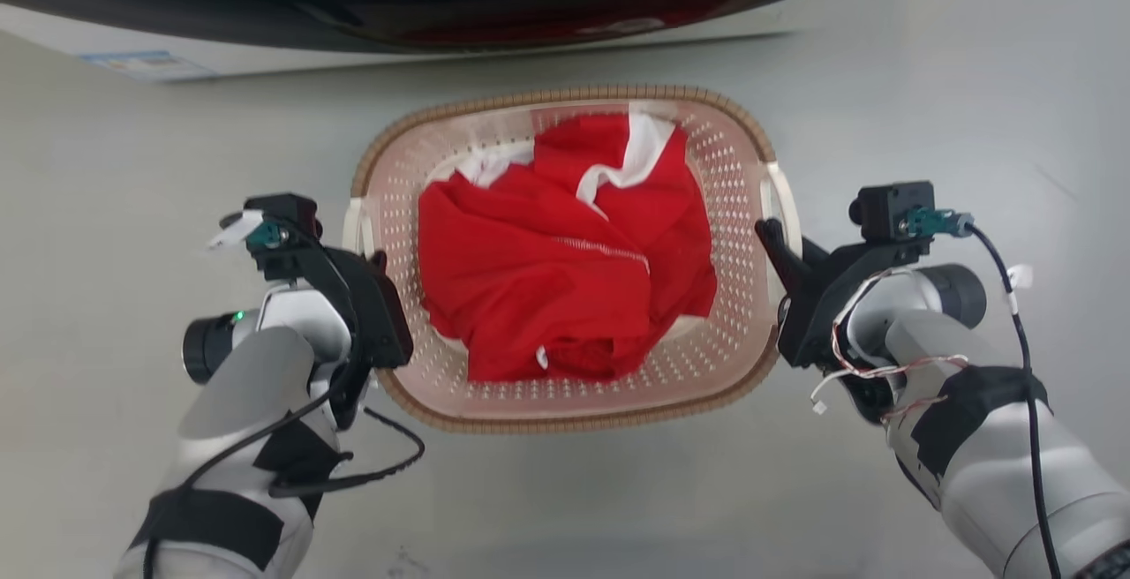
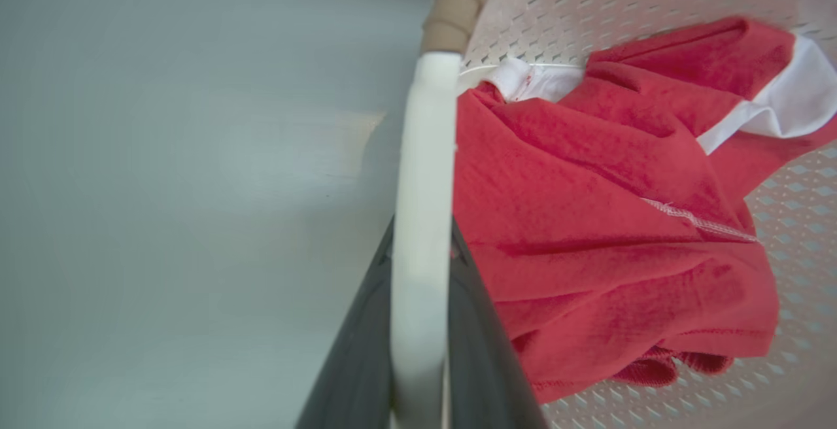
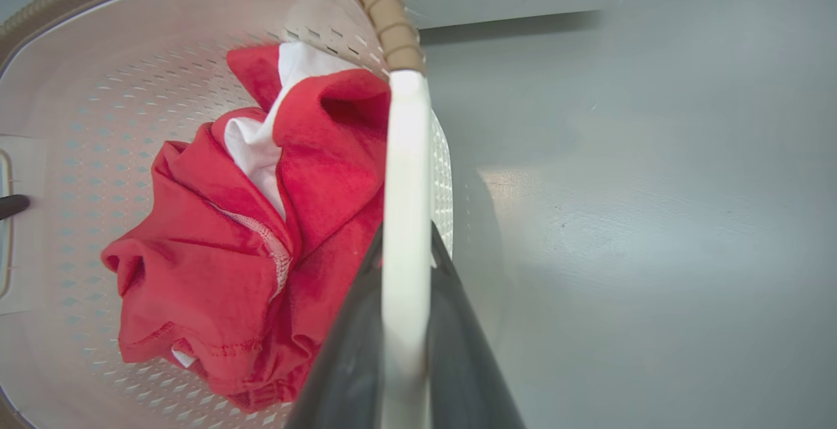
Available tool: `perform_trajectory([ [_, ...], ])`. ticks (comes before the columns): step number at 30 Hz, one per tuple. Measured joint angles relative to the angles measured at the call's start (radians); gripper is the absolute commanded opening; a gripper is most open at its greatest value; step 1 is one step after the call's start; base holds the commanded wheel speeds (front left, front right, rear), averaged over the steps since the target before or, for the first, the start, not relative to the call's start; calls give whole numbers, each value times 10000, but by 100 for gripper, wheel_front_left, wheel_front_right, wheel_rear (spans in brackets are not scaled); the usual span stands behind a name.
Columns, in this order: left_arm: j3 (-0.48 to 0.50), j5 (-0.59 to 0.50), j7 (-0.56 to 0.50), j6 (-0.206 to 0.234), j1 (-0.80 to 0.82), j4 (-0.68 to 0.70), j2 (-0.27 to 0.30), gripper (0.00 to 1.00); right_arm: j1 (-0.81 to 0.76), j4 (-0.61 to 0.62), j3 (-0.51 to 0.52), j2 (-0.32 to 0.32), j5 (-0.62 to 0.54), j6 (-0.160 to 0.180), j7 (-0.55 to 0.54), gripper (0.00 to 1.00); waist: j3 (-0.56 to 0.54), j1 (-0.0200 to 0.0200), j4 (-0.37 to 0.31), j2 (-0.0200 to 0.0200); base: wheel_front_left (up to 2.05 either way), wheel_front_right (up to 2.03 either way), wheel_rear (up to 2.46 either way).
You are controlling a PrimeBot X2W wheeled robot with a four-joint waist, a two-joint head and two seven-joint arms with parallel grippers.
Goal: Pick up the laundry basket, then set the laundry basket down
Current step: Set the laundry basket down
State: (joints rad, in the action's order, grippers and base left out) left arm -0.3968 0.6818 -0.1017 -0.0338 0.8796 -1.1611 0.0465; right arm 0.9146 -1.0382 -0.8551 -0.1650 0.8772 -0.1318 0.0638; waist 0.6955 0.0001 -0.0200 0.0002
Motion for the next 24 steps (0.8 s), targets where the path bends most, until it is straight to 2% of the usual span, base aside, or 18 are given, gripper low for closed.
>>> perform_trajectory([
  [11,10,-94,573,0,679,-12,92,0,670,-117,-167,-2,-215,0,671,0,1394,0,52,0,0,0,0],
  [24,-21,-161,1097,-19,1243,-167,58,0,1148,-426,-232,-58,-330,-2,1239,0,2134,-7,100,-8,0,0,0],
])
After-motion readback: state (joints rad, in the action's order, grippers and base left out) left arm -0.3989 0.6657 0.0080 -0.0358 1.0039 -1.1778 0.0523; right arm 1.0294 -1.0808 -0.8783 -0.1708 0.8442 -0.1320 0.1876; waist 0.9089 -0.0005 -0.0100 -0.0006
